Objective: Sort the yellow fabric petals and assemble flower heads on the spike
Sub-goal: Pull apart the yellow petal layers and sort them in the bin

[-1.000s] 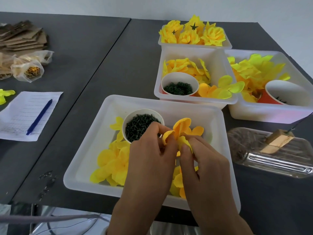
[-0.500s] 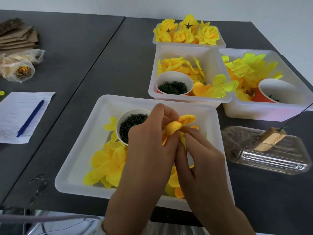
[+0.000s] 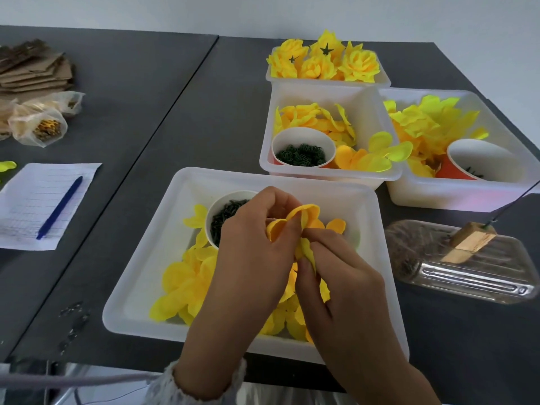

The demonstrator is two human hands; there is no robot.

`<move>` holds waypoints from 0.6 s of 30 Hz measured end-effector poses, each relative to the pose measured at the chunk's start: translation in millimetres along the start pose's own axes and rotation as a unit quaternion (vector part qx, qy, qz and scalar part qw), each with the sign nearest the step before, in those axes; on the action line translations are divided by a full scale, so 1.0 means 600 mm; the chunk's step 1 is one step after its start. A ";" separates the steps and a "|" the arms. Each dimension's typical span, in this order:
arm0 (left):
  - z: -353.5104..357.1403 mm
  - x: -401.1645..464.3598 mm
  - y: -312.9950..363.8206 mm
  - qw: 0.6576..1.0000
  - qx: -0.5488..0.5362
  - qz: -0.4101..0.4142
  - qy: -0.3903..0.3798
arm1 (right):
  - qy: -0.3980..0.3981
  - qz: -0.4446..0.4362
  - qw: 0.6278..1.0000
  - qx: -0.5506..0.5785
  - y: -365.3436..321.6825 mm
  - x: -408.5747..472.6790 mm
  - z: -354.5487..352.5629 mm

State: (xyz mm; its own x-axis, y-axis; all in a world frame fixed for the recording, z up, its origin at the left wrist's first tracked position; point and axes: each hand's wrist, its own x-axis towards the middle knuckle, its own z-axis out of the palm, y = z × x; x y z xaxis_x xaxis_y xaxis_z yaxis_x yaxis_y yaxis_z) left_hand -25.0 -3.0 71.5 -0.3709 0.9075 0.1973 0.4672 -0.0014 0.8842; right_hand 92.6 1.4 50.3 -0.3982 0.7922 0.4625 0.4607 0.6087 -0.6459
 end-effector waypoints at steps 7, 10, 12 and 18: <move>0.002 -0.005 0.001 0.997 -0.077 0.002 -0.006 | 0.014 -0.017 1.000 0.011 -0.001 -0.005 0.002; 0.001 -0.010 0.003 0.997 -0.077 0.008 0.005 | -0.015 0.001 0.996 0.088 -0.002 0.000 -0.008; 0.003 -0.014 0.004 0.997 -0.069 0.012 0.018 | -0.030 0.042 0.987 0.150 -0.005 0.006 -0.018; 0.022 -0.030 0.005 0.994 0.022 0.075 0.073 | -0.050 0.162 0.973 0.157 -0.001 0.041 -0.030</move>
State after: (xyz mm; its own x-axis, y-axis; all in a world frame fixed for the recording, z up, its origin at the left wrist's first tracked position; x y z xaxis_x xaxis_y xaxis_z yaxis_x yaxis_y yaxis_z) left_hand -6.6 -13.6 64.9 -0.4058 0.8280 0.3870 0.5596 -0.1096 0.8214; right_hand 97.0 21.7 73.1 -0.3549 0.9223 0.1531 0.3156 0.2724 -0.9090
